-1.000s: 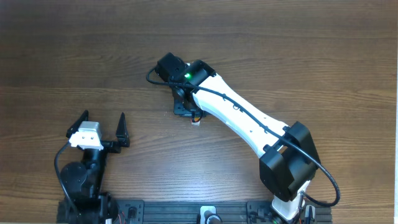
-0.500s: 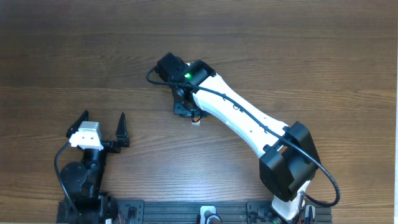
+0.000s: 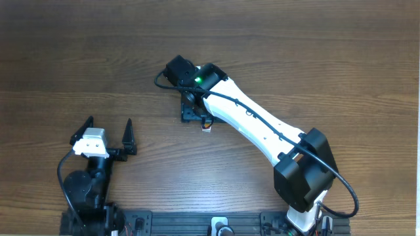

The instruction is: Stack Cubes

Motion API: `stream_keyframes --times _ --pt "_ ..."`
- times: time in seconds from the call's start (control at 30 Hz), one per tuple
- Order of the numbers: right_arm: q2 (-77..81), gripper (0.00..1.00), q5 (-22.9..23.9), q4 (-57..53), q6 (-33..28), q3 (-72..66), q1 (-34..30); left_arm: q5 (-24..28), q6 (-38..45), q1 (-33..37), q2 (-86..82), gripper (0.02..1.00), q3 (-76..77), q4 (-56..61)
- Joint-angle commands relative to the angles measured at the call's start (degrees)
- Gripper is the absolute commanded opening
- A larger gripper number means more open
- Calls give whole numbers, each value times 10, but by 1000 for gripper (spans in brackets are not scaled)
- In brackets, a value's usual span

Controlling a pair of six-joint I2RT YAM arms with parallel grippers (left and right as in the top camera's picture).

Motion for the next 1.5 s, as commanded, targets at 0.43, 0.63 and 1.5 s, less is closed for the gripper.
stream_keyframes --times 0.43,0.63,1.5 --pt "-105 993 86 -1 -115 44 -78 -3 9 3 -4 1000 -3 0" --pt "-210 993 124 -2 -189 25 -183 -3 9 3 -4 1000 -3 0" --pt "-895 991 43 533 -337 -744 -355 -3 9 3 -4 1000 -3 0"
